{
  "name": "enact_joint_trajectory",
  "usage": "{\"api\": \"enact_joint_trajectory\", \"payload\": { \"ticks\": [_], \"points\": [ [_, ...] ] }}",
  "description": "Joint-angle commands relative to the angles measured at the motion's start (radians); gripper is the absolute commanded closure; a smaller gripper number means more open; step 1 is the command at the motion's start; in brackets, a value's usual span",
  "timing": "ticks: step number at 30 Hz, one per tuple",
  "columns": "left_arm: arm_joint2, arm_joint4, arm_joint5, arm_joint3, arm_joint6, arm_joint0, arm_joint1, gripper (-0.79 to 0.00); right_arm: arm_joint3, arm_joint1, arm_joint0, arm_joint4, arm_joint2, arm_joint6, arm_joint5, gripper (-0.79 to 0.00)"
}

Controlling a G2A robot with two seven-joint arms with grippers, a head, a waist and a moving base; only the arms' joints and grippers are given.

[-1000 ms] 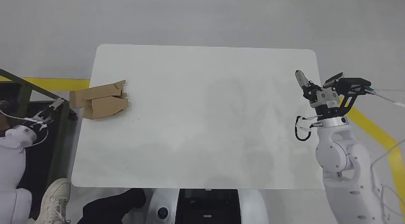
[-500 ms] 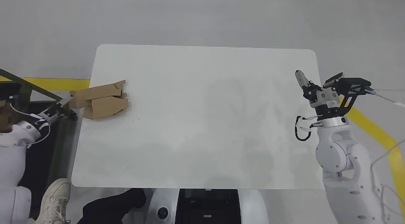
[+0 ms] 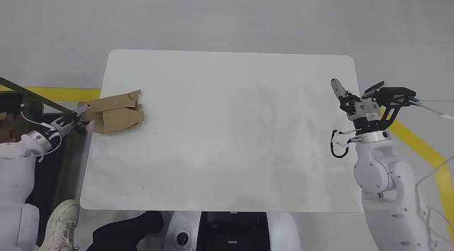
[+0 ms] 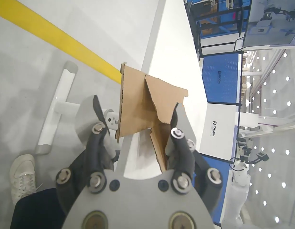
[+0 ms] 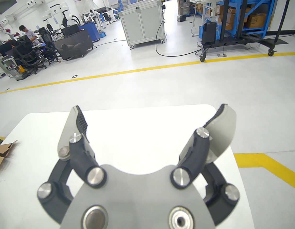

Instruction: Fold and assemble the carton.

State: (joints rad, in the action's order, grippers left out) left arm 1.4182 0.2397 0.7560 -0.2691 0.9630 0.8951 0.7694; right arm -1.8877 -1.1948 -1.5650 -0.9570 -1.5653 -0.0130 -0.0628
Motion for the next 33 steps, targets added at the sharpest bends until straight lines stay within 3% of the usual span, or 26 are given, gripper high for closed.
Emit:
{"api": "enact_joint_trajectory", "payload": {
  "ticks": [1,2,13,23,33],
  "points": [
    [0.005,0.011,-0.002,0.007,0.009,-0.003,-0.001,-0.040,0.000,0.000,0.000,0.000,0.000,0.000,0.000,-0.785],
    [0.008,0.018,-0.003,0.010,0.014,-0.004,-0.001,0.000,0.000,0.000,0.000,0.000,0.000,0.000,0.000,-0.785],
    [0.068,0.148,0.004,-0.022,0.097,-0.008,-0.017,0.000,0.000,0.000,0.000,0.000,0.000,0.000,0.000,-0.785],
    [0.103,0.282,-0.046,-0.288,0.147,0.077,-0.044,0.000,0.000,0.000,0.000,0.000,0.000,0.000,0.000,-0.785],
    [0.061,0.323,-0.081,-0.547,0.182,0.106,-0.041,0.000,0.000,0.000,0.000,0.000,0.000,0.000,0.000,-0.785]
  ]
}}
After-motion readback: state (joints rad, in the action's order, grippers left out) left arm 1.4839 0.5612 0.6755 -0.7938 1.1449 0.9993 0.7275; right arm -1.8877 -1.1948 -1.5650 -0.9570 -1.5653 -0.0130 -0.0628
